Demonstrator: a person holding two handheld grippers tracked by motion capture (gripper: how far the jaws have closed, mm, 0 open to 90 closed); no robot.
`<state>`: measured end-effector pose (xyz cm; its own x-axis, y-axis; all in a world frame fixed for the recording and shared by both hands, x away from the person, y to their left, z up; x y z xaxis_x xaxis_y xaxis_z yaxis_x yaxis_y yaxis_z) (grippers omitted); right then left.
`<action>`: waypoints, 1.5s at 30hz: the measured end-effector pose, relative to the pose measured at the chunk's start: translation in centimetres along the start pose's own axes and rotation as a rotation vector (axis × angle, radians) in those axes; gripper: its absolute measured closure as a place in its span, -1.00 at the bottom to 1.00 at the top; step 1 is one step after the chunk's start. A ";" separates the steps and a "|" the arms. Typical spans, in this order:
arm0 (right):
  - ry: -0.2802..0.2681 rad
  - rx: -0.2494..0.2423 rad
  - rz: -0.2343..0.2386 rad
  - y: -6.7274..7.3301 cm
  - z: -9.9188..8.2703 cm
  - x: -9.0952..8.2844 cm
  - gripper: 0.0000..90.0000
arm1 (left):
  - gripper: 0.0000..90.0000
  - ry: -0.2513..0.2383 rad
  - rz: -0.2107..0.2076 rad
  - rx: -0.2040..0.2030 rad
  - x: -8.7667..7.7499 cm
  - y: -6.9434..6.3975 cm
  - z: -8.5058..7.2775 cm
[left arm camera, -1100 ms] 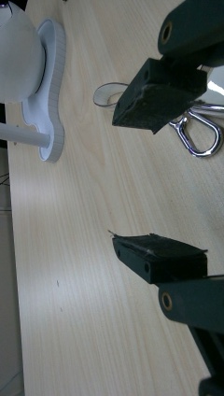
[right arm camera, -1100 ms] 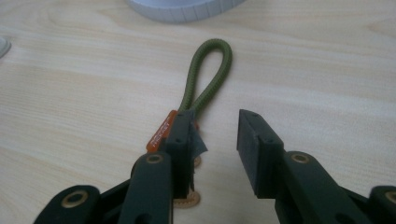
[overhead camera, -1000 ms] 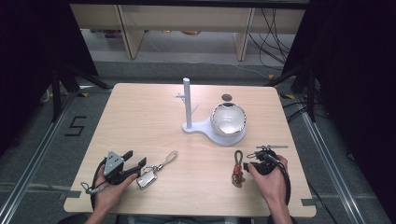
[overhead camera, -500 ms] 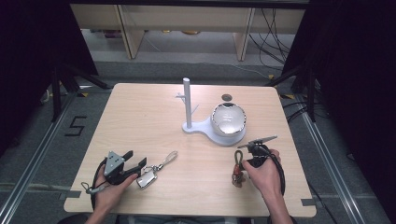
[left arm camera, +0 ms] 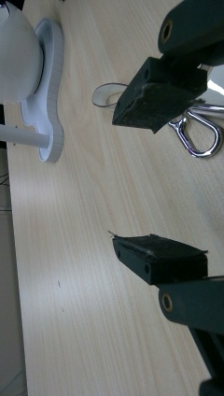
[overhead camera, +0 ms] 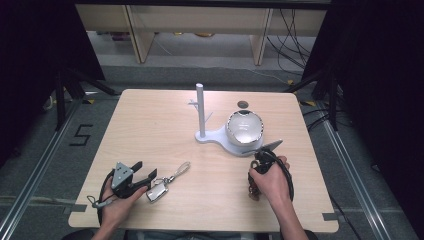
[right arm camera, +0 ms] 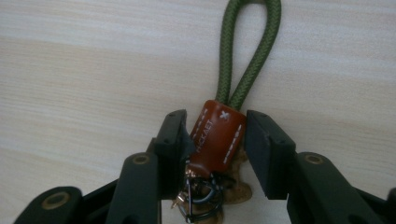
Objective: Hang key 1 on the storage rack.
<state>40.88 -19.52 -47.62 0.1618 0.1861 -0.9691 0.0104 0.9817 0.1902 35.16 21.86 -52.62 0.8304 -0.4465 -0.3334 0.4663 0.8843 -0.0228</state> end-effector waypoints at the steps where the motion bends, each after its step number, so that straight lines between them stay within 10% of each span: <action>1: 0.026 0.069 0.005 0.6 0.0 0.0 0.29 | -0.24 0.000 0.000 0.000 0.0 0.0 0.0; 4: 0.016 0.007 -0.012 0.0 0.3 0.4 0.26 | -0.24 0.008 0.005 0.002 0.0 0.0 0.0; 32: 0.023 -0.059 -0.087 0.2 -0.3 0.6 0.54 | -0.23 0.011 0.002 0.008 -0.1 -0.1 0.0; 40: -0.084 -0.072 -0.003 -0.7 -1.3 -0.3 0.54 | -0.23 0.012 0.003 0.008 -0.1 -0.1 0.0; 45: -0.269 -0.159 0.070 -1.2 -2.5 -1.4 0.54 | -0.22 0.012 0.004 0.001 -0.1 -0.1 0.0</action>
<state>38.20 -20.91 -46.86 0.4118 0.2563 -0.8745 -0.1610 0.9650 0.2071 35.01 21.83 -52.56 0.8282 -0.4415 -0.3451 0.4637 0.8858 -0.0205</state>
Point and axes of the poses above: each handheld gripper's, and its own axes: x roughly forward along the jaws, z roughly out of its top, y roughly to its left, the point moved 1 cm from there along x, roughly forward along the jaws, and after that the axes turned 3 degrees about x, right-handed, at the moved point
